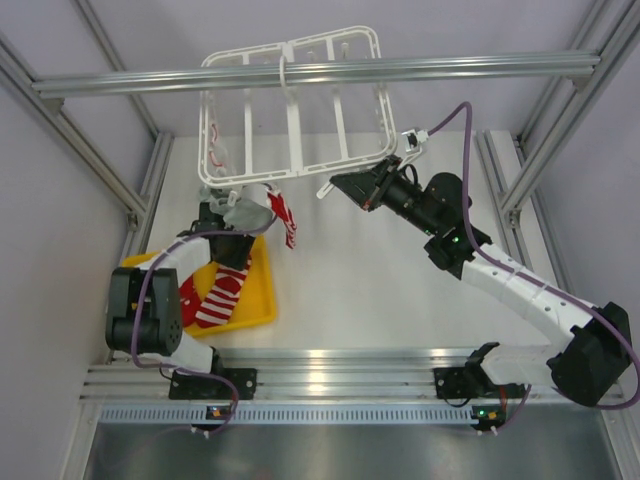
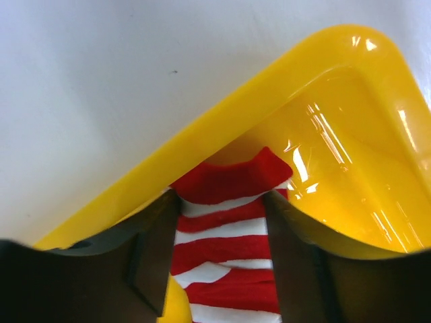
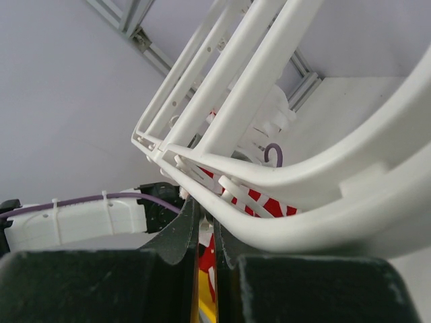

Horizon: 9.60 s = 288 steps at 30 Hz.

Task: Clip the socks to the hanger
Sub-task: Pick up the sock from the bin, then clamp the sock onto the hanger, then open the clamp at the hanger.

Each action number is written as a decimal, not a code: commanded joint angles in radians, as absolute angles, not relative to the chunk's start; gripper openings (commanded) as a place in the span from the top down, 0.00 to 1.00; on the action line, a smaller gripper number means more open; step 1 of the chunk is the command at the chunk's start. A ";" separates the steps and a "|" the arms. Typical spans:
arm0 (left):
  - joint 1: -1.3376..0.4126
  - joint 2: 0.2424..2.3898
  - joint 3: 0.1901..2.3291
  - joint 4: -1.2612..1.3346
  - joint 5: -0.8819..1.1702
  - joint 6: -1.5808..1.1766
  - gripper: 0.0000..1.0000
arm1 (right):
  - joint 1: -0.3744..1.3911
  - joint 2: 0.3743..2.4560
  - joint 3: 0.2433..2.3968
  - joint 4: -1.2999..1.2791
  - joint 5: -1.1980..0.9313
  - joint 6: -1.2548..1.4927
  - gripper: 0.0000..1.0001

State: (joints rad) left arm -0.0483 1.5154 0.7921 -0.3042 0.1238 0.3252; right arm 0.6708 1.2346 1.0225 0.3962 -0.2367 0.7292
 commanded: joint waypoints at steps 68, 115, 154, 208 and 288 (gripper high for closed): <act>-0.683 0.879 0.856 0.104 0.455 0.425 1.00 | 0.664 1.284 1.111 0.417 -0.276 0.724 1.00; -0.762 0.920 0.525 0.712 0.141 1.091 1.00 | 0.667 1.290 1.121 0.304 -0.350 0.661 1.00; -0.762 0.968 0.569 0.729 0.144 1.170 1.00 | 0.707 1.315 1.166 0.204 -0.347 0.561 1.00; -0.762 0.965 0.598 0.718 0.141 1.190 1.00 | 0.718 1.318 1.186 0.199 -0.342 0.545 0.73; -0.635 0.824 0.939 -0.010 0.416 0.164 0.19 | 0.568 1.147 1.054 0.354 -0.294 0.505 0.35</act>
State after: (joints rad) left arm -0.6117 0.8257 0.9272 -0.2626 0.4767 0.2420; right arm 0.5747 1.1213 1.0046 0.2619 -0.2390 0.5068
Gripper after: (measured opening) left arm 0.814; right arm 0.653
